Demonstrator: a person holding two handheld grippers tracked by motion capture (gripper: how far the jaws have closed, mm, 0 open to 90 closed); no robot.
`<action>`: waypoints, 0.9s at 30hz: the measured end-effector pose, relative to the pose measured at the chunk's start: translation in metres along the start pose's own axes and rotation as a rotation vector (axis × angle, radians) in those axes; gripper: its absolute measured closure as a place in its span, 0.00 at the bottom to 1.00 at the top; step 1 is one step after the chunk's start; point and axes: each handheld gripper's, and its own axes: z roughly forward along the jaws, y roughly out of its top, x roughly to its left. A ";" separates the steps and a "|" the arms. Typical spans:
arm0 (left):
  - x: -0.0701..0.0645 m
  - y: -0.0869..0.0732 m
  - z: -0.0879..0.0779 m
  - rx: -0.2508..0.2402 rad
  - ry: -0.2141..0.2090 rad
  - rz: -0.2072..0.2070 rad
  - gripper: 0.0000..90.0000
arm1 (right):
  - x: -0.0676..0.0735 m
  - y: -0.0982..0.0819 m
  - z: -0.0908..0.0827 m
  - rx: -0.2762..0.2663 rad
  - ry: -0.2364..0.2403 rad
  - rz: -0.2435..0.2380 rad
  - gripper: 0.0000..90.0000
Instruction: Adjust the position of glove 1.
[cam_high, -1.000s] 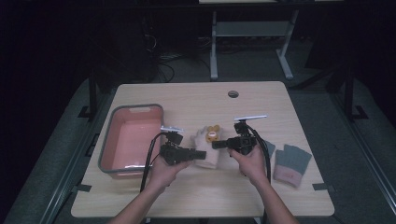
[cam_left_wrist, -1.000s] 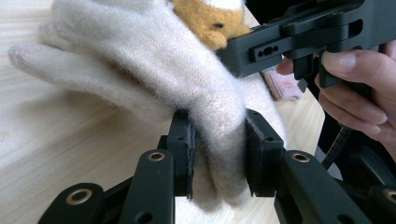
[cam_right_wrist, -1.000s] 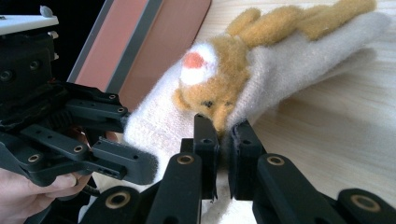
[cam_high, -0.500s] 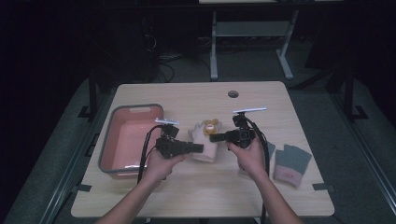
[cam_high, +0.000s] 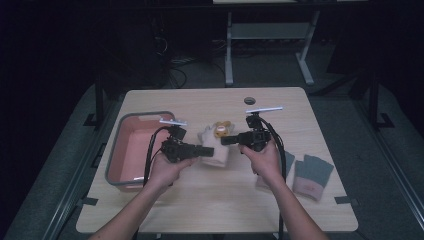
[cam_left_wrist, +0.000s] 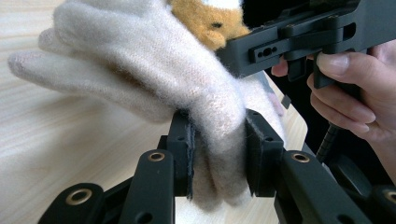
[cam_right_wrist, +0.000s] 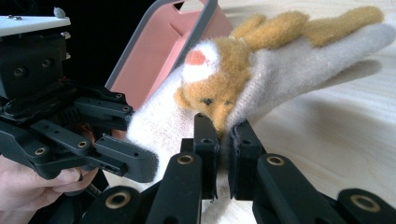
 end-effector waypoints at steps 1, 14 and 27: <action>0.000 0.002 -0.002 -0.004 0.001 -0.001 0.74 | 0.001 0.002 0.000 -0.002 0.003 -0.005 0.93; 0.004 0.015 -0.017 -0.019 0.007 0.014 0.75 | 0.013 0.020 0.003 0.007 0.005 -0.026 0.93; 0.010 0.024 -0.038 -0.036 0.023 0.011 0.75 | 0.026 0.038 0.013 0.011 0.020 -0.058 0.93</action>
